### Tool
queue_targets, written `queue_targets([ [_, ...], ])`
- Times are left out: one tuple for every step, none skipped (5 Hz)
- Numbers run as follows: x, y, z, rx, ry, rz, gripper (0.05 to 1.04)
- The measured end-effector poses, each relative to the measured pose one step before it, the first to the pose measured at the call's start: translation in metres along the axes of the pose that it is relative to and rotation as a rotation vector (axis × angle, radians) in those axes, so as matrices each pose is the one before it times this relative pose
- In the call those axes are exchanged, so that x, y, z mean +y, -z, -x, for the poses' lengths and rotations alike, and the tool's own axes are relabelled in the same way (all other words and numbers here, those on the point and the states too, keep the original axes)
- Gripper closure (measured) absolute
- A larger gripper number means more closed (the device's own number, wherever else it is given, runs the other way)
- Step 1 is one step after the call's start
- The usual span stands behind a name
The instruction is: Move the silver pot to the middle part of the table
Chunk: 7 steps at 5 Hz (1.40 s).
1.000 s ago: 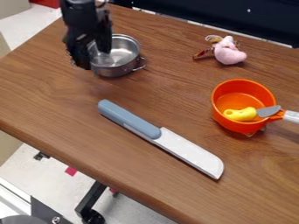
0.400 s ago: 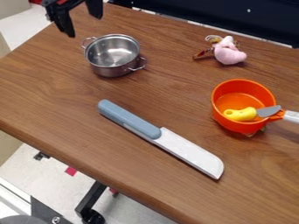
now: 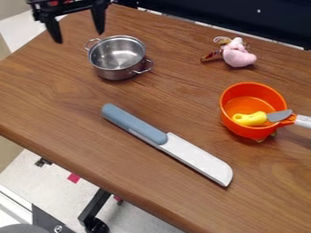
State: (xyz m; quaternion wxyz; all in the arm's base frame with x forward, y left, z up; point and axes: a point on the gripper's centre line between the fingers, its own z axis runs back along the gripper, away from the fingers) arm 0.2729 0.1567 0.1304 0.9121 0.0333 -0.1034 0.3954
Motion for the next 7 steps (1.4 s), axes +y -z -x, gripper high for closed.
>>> queue_targets([
  [0.01772,-0.00691,0.00870,-0.0291,0.2365,0.0357,0.085],
  [0.00835,0.00060,0.01324,-0.0182,0.0951,-0.0049,0.085],
  [0.00572,0.00220,0.00999,-0.0147,0.0363,-0.0454,0.085],
  [-0.00002,0.00031,-0.00002,-0.0015,0.0001,-0.0001,0.085],
  [-0.00019,0.00000,-0.00002,-0.0001,-0.0009,0.0012,0.086],
  [0.00022,0.00000,-0.00022,-0.0014,0.0009,-0.0014,0.085],
  [-0.00003,0.00000,0.00024,0.0015,0.0000,0.0002,0.085],
])
